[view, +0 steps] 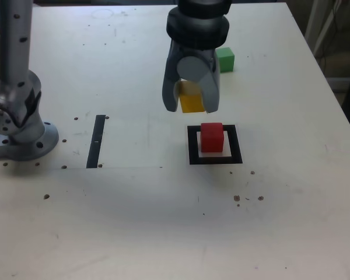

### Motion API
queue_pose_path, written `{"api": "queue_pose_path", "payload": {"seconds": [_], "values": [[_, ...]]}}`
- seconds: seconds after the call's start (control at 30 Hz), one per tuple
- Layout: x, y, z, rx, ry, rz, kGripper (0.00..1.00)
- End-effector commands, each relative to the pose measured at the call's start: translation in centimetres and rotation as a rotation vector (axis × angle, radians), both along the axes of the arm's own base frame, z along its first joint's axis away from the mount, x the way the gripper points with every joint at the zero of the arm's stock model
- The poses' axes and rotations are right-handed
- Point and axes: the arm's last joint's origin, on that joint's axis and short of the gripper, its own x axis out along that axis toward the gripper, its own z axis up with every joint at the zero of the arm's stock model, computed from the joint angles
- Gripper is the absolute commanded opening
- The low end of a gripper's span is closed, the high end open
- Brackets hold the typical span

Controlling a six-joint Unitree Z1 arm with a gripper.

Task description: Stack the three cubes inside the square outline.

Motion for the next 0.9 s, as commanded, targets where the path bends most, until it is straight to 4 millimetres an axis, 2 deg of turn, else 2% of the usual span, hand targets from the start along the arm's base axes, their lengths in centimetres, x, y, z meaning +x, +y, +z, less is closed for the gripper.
{"api": "queue_pose_path", "payload": {"seconds": [0.0, 0.33, 0.87], "values": [[0.6, -0.1, -0.5, 0.007, 0.015, 0.002, 0.00], [2.1, -0.4, -1.5, 0.027, 0.068, 0.030, 0.00], [3.1, -1.5, -1.7, 0.014, 0.100, 0.024, 0.00]]}}
